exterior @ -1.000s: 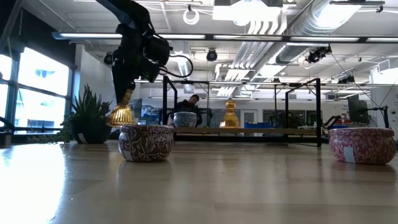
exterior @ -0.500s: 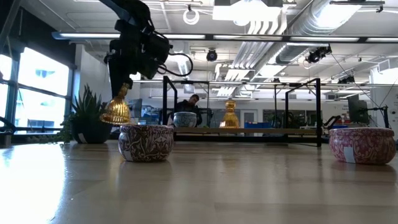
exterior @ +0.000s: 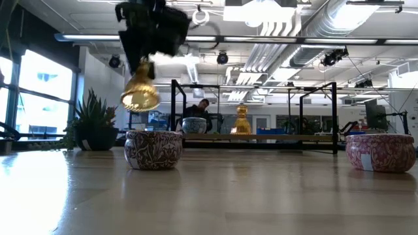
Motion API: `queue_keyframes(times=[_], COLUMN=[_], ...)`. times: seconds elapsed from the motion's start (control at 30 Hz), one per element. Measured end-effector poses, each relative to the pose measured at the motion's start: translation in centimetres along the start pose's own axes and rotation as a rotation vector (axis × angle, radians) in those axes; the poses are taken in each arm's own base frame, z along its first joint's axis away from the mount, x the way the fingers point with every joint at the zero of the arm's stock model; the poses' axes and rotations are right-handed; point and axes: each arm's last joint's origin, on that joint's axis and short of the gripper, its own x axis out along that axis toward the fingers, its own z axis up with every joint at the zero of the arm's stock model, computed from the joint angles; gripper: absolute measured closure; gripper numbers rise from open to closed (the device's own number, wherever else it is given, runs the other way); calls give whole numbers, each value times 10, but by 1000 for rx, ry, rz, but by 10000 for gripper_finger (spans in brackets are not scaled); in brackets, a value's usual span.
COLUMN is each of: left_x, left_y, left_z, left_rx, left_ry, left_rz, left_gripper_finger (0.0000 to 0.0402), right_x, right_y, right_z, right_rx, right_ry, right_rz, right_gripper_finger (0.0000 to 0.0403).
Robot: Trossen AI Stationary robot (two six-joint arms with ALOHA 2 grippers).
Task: Pick & Place candle stick holders
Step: Put the top yellow candle holder on the shelf aligned with the other yellow candle holder
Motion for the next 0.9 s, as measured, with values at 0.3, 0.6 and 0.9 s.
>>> queue_keyframes(times=[0.3,0.6,0.9], left_x=[-55,-101,-89], left_y=[-102,-144,-155], left_z=[30,15,18], left_rx=[318,377,434], left_ry=[-218,-299,-260], left_rz=[106,227,277], left_gripper_finger=[245,245,245], right_x=[-5,36,91], right_y=[-2,-19,-50], right_z=[1,19,43], right_rx=[-35,-19,-81], right_ry=[-132,-76,29], right_rz=[-107,-189,-199], right_gripper_finger=[166,166,165])
